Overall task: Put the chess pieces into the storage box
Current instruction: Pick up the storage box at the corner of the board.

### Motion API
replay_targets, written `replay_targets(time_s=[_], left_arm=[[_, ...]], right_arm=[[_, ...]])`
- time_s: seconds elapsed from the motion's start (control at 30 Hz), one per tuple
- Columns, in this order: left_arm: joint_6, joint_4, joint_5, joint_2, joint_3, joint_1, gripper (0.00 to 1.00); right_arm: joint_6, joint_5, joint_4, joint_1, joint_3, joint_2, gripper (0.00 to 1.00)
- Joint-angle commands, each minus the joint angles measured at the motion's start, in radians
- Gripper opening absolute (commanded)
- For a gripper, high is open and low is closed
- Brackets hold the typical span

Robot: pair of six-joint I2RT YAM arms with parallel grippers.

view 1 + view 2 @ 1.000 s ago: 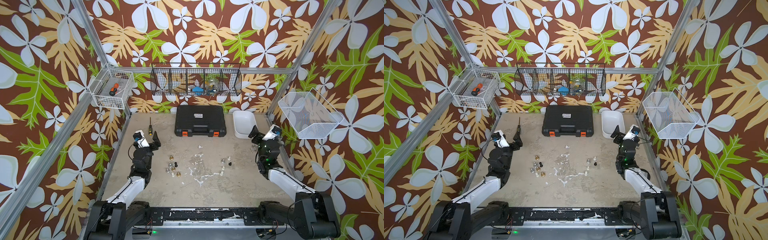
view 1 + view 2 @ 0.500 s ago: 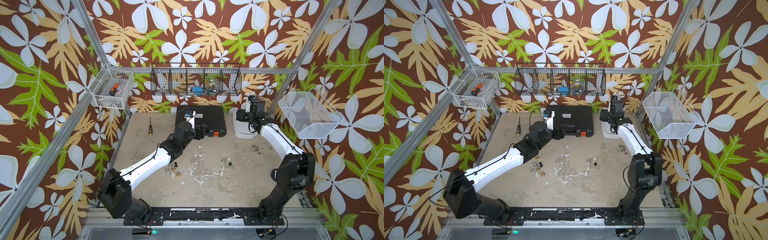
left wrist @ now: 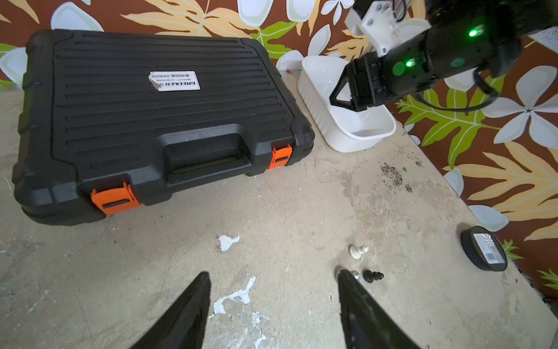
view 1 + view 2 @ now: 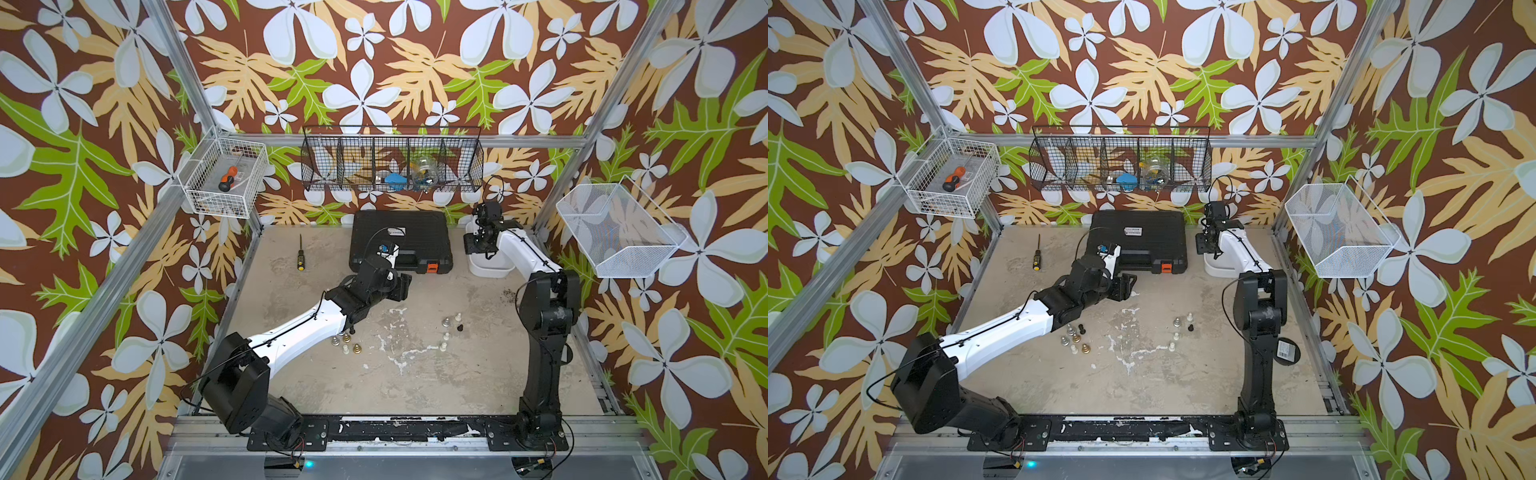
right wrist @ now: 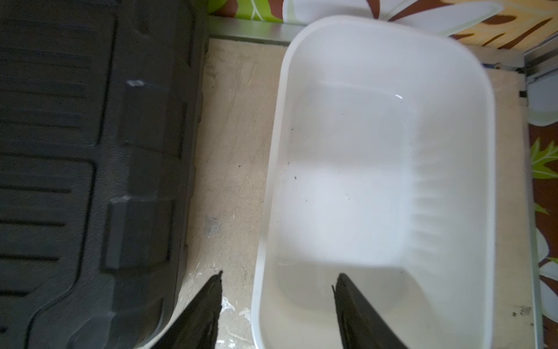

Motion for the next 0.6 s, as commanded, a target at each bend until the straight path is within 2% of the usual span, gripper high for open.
replay_targets(time_s=[0.0, 0.2, 0.33, 0.4, 0.47, 0.57], left_arm=[[-0.002, 0.0, 0.008, -0.043, -0.027, 0.0, 0.67], [-0.004, 0.001, -0.024, -0.115, -0.092, 0.0, 0.66], [-0.012, -0.005, -0.027, -0.144, -0.125, 0.0, 0.66], [-0.013, -0.004, -0.032, -0.159, -0.138, 0.0, 0.66], [-0.01, -0.004, -0.048, -0.175, -0.151, 0.0, 0.66], [-0.005, -0.003, -0.062, -0.197, -0.171, 0.0, 0.66]], right_arm=[[-0.016, 0.024, -0.051, 0.001, 0.041, 0.048, 0.58], [-0.027, 0.045, -0.058, 0.001, 0.103, 0.135, 0.5], [-0.02, 0.024, -0.067, 0.001, 0.135, 0.166, 0.34], [-0.012, 0.019, -0.065, 0.001, 0.137, 0.167, 0.31], [-0.007, 0.012, -0.061, 0.003, 0.135, 0.166, 0.2], [0.004, 0.011, -0.061, 0.003, 0.129, 0.161, 0.14]])
